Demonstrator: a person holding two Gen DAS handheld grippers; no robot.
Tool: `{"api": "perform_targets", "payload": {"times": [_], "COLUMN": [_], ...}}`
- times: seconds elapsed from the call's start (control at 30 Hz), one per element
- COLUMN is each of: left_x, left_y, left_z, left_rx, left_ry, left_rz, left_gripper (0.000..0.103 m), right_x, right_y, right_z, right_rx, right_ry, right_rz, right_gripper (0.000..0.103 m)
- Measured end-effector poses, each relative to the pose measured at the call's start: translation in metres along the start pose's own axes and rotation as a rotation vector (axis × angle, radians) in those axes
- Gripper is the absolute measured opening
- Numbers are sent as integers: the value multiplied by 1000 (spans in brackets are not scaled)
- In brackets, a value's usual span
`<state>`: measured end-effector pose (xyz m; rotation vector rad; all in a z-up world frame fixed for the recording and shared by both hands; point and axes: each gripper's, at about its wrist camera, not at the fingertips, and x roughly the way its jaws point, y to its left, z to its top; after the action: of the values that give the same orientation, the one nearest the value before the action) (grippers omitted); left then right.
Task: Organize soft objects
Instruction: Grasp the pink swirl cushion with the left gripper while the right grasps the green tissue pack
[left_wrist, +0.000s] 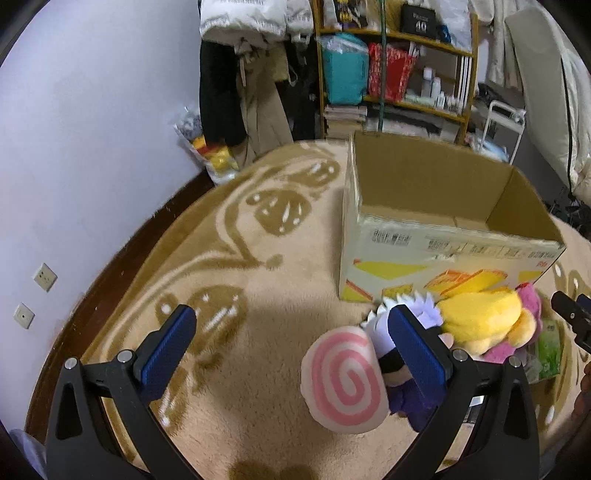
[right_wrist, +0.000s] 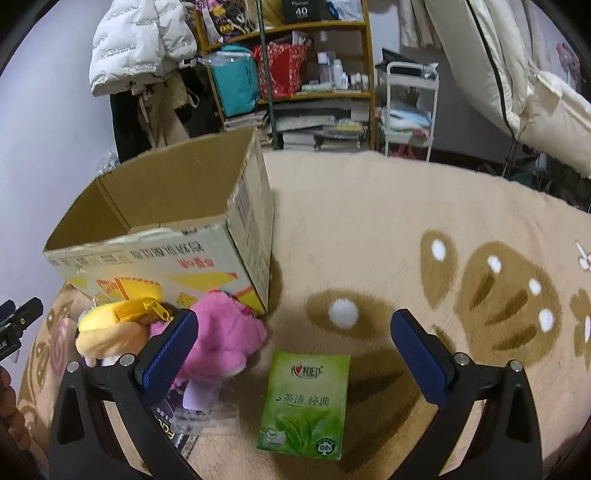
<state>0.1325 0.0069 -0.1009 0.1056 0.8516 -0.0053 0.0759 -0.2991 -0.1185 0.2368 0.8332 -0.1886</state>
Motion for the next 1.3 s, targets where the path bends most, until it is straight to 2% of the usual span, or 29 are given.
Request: {"api": "perform_targets", "payload": {"times": [0.1, 0.23, 0.27, 0.4, 0.67, 0.8, 1.07, 1.3], "left_x": [10, 30, 34, 35, 40, 42, 40, 44], "left_y": [0, -2, -3, -8, -11, -11, -11, -12], "left_z": [-2, -7, -9, -12, -15, -17, -19, -22], "left_rx": [9, 6, 11, 38, 60, 71, 89, 87], "left_ry": [42, 157, 177, 186, 222, 232, 241, 272], "left_rz": [16, -28, -28, -30, 12, 36, 81, 35], "left_gripper": [102, 102, 102, 102, 102, 103, 103, 102], "right_x": [7, 16, 16, 18, 19, 17, 11, 29], "right_y": [0, 0, -1, 0, 6, 5, -14, -21], "right_z": [-2, -5, -6, -9, -12, -14, -14, -22], "right_rx": [1, -4, -4, -2, 0, 15, 113, 130], "right_ry": [31, 75, 77, 83, 108, 108, 114, 226], "right_rz": [-7, -16, -22, -4, 49, 26, 36, 5], "right_gripper": [103, 103, 99, 93, 67, 67, 67, 66]}}
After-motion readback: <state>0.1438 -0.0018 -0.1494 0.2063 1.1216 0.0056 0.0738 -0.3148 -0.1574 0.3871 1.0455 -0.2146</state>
